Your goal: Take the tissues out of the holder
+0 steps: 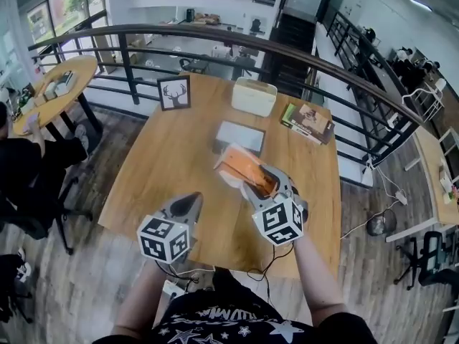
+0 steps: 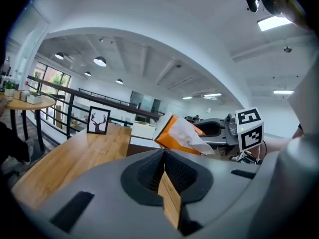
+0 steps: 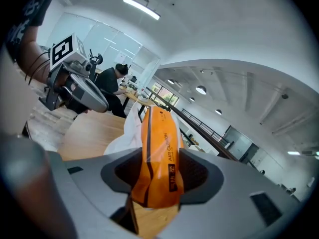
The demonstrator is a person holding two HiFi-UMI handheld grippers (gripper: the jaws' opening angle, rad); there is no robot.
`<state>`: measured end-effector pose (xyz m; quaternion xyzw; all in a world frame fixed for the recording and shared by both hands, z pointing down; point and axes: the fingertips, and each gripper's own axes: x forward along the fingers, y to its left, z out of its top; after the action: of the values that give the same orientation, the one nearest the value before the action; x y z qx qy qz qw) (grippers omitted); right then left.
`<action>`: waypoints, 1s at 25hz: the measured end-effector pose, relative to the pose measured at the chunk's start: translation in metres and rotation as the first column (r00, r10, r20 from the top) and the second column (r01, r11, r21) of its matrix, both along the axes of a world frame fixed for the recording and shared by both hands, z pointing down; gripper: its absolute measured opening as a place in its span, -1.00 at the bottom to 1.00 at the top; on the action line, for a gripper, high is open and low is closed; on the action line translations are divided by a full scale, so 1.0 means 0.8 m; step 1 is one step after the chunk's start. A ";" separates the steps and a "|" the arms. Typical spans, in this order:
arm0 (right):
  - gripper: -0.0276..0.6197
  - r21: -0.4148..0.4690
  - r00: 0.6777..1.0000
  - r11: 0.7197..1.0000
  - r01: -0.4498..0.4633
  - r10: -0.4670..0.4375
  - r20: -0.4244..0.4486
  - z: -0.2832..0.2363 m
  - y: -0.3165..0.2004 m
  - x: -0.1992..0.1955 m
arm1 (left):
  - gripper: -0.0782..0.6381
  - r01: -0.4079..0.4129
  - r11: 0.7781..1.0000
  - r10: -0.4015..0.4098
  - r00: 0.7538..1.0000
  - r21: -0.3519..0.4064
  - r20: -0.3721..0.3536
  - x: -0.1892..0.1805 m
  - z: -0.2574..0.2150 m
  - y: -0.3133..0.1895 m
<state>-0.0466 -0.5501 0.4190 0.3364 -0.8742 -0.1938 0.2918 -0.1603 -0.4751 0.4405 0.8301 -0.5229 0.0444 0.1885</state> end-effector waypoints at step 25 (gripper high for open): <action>-0.23 -0.027 0.967 0.973 -0.228 0.229 0.113 0.011 0.241 0.131 | -0.74 -0.198 0.980 0.198 0.980 -0.006 -0.010 0.117 0.010 0.177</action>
<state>0.0582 -0.3574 0.4282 0.4435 -0.8463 -0.1333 0.2634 -0.0670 -0.3339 0.4482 0.8775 -0.4368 0.0608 0.1883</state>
